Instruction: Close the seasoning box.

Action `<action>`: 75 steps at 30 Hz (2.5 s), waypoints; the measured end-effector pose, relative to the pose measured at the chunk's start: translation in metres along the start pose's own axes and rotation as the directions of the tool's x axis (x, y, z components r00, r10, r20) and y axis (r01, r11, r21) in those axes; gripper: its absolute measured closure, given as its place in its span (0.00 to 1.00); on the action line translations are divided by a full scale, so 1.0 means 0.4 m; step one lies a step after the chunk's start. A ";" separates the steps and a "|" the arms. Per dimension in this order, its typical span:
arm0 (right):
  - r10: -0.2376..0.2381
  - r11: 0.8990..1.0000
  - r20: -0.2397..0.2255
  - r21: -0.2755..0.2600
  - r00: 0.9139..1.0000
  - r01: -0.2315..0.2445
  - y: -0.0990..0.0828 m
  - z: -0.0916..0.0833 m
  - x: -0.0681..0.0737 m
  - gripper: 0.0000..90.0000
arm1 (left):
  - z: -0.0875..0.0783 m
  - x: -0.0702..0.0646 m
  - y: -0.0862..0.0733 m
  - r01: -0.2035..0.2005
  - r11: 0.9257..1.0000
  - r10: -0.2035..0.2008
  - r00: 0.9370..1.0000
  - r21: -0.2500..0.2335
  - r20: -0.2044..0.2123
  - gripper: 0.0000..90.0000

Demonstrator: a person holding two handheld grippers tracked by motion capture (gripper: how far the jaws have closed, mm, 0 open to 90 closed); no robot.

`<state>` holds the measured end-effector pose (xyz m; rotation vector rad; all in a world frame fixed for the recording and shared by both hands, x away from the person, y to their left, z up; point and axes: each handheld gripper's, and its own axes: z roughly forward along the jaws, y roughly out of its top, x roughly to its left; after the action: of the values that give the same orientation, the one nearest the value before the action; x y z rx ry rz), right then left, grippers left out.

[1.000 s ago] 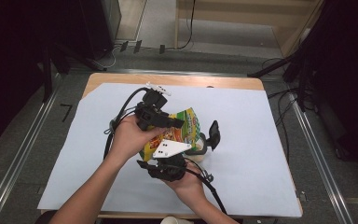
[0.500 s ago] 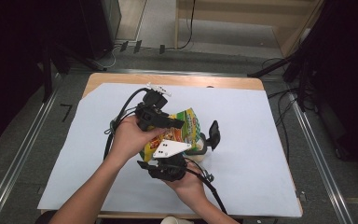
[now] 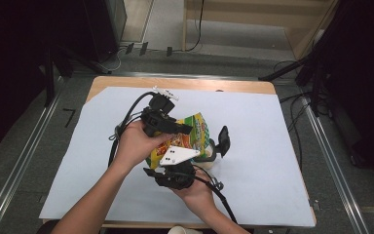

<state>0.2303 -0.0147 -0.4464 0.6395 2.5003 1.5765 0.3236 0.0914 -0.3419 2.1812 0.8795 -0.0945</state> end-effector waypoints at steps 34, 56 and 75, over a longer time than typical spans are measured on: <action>0.007 1.000 -0.002 0.004 1.000 -0.007 0.003 -0.002 0.002 0.76 | -0.001 0.001 0.000 0.004 1.000 -0.004 1.000 -0.003 0.006 0.88; 0.021 1.000 -0.001 0.006 1.000 -0.021 0.006 -0.002 0.005 0.76 | -0.004 0.000 0.002 0.006 1.000 -0.006 1.000 -0.002 0.002 0.87; 0.042 0.999 -0.011 -0.017 0.999 -0.042 -0.004 0.005 -0.005 0.76 | -0.005 -0.022 0.004 -0.007 1.000 0.007 1.000 -0.002 -0.003 0.87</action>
<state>0.2321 -0.0146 -0.4490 0.6876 2.4943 1.6179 0.3175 0.0871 -0.3365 2.1831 0.8727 -0.0873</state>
